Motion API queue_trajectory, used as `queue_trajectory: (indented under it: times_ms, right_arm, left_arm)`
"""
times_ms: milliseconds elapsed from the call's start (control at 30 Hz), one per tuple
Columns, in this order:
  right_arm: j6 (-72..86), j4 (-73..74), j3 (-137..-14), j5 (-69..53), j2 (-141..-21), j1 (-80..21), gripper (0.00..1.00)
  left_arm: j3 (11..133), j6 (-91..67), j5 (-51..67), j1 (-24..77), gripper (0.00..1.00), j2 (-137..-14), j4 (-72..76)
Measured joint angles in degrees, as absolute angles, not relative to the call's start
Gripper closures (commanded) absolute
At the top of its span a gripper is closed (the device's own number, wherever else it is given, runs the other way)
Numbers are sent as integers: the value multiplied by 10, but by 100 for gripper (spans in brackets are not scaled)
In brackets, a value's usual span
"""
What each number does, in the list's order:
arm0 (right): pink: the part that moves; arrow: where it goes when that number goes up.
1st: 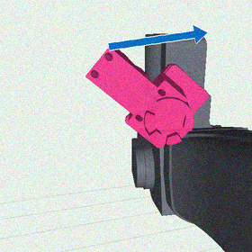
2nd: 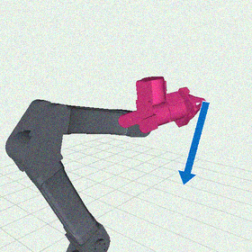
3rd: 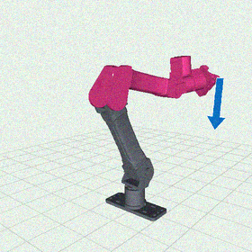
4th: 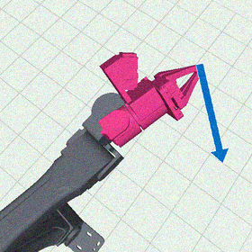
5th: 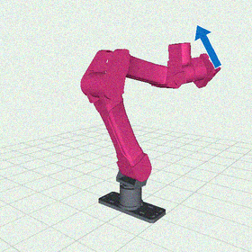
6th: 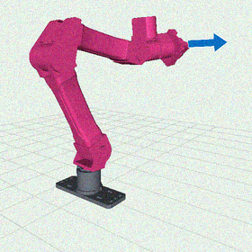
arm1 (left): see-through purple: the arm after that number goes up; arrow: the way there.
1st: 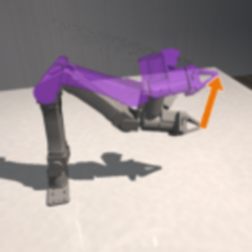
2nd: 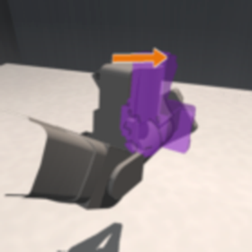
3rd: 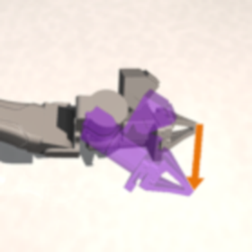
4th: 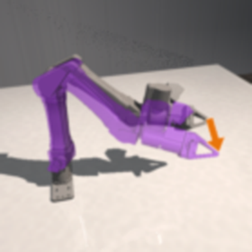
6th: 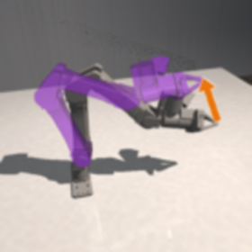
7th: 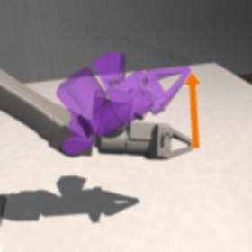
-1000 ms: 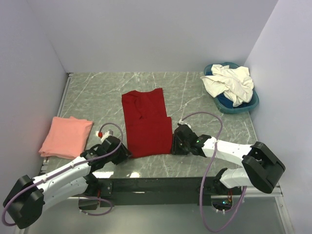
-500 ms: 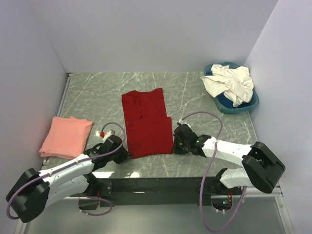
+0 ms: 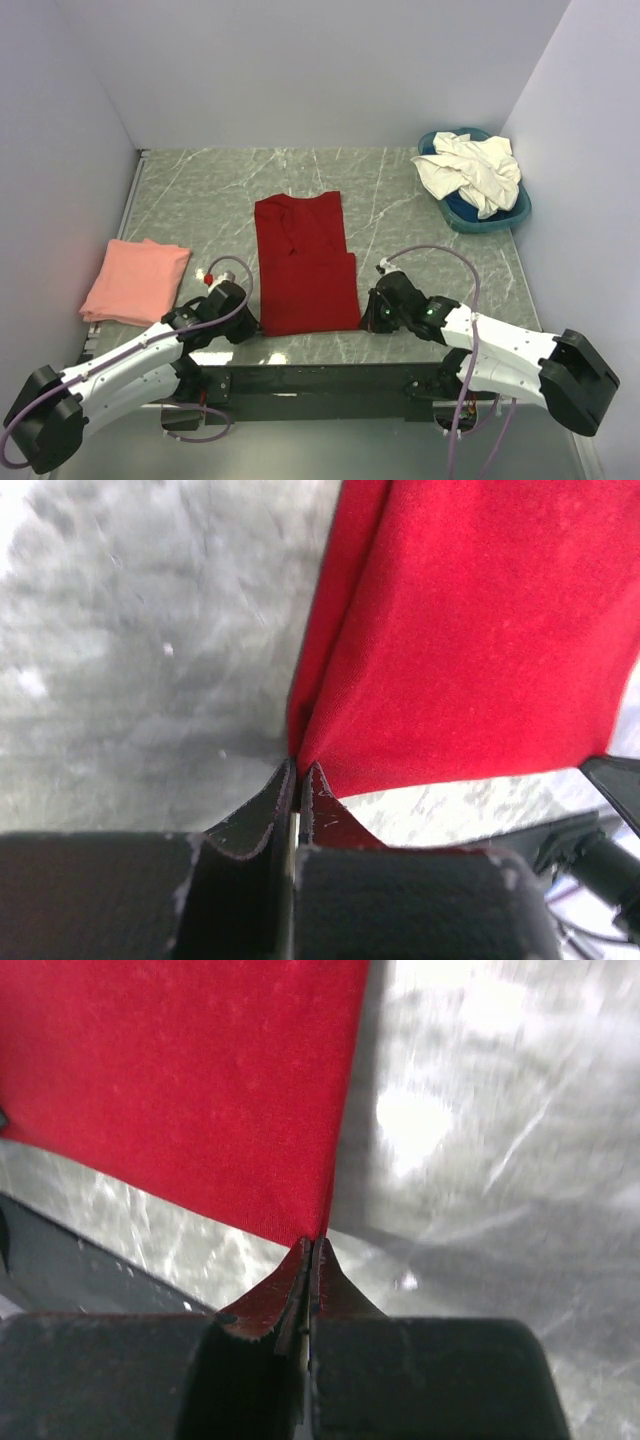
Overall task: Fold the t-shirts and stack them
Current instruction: Fold the tshirt
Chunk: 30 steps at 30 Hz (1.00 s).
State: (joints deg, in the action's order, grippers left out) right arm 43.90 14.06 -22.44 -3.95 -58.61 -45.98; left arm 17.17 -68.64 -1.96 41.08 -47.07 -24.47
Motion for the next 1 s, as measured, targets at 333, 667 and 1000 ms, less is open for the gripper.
queue_trajectory:
  times_ms: [333,667,1000]
  right_arm:
    - [448,199,-211,-41,-541,-474,64]
    - [400,227,-367,3,-593,-373,67]
    - [357,181,-526,-1,-775,-320,80]
  left_arm:
    - [173,-685,6,426,64,-417,-291]
    - [310,-667,-72,425,67,-445,-346]
    - [477,-575,-88,352,97,-732,-204]
